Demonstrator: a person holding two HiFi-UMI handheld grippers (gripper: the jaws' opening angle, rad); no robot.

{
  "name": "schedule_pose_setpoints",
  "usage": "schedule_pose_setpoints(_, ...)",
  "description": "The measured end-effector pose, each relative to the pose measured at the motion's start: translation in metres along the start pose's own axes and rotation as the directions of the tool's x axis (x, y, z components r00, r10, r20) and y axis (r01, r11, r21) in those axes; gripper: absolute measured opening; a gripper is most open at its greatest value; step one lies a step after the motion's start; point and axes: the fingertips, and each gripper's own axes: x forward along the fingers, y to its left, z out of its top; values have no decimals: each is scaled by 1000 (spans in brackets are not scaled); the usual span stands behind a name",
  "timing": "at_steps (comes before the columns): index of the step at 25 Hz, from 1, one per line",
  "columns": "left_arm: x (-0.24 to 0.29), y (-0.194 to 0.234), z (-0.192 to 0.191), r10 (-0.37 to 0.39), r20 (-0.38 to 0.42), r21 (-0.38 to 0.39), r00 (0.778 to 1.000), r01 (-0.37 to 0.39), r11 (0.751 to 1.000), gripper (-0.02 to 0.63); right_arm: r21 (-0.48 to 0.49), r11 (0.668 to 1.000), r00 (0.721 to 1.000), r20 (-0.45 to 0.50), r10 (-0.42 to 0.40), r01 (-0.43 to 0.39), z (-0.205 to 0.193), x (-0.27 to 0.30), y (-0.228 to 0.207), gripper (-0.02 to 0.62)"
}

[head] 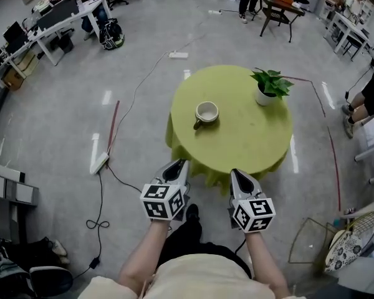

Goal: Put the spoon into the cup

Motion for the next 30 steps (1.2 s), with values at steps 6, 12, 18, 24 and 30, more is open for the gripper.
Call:
schedule_pose_setpoints(6,33,21,19,-34,-13,-7,999,34,999,48,-1,1000,1000,-3,-28,28,13,38,-7,2)
schedule_pose_setpoints(12,57,37,34,-57,-20,-8,998,57,998,48,2,998,998,-11,-57,57,19,65,-14,2)
schedule_pose_setpoints(18,71,42,43,-81,-30,-8,996,80,997,48,3,997,997,-12,-81,81,28,78,-23,2)
schedule_pose_setpoints(24,82,48,49,-78,-30,-15,996,78,997,48,8,997,997,-10,-83,83,29,87,-30,2)
schedule_pose_setpoints(30,94,51,62,-76,-27,-8,997,76,997,48,7,997,997,-10,-70,71,37,100,-37,2)
